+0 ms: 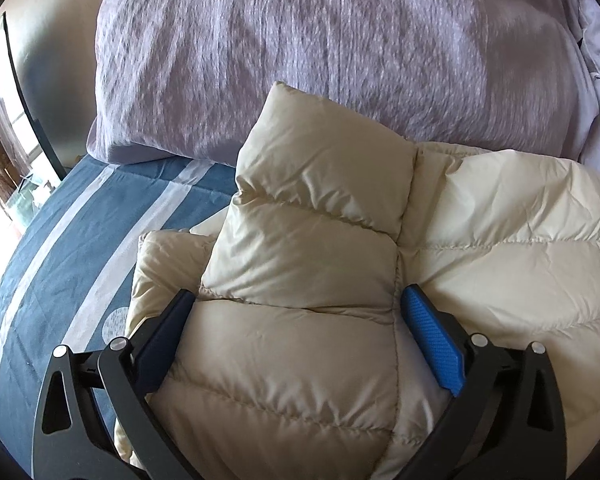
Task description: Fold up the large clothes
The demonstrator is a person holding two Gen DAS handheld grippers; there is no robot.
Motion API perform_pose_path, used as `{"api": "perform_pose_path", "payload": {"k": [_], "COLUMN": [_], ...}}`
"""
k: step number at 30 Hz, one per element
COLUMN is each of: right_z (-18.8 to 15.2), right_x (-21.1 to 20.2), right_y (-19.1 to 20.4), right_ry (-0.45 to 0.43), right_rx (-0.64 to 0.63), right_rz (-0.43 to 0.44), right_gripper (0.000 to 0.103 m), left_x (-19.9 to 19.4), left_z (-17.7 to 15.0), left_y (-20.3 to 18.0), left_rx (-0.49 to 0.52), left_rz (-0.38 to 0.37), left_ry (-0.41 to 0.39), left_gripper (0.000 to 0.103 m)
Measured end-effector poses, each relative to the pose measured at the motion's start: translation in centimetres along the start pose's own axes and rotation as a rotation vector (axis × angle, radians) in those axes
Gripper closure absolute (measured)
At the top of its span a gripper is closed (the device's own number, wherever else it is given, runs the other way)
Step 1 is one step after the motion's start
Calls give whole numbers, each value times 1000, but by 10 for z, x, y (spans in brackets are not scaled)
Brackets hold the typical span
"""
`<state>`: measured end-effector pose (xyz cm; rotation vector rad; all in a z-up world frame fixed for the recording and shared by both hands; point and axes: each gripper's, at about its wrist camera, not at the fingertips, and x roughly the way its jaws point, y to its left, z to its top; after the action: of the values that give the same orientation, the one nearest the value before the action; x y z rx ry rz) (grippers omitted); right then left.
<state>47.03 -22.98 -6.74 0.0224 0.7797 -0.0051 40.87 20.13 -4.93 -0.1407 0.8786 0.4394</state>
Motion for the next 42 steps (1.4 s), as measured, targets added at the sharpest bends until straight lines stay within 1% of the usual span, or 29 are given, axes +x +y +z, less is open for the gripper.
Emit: {"api": "perform_pose_path", "payload": {"k": [30, 37, 42], "right_z": [-1, -1, 0], "right_x": [0, 0, 2], "right_y": [-3, -1, 2], "right_ry": [-8, -10, -11], "right_rx": [0, 6, 10], "right_rz": [-9, -9, -16], "right_gripper": [6, 5, 3], "left_x": [0, 4, 6], "left_z": [0, 1, 2], "left_y": [0, -1, 5], "left_rx": [-1, -4, -27], "left_rz": [2, -8, -27], "left_ry": [-2, 3, 1], "left_gripper": [1, 1, 1]}}
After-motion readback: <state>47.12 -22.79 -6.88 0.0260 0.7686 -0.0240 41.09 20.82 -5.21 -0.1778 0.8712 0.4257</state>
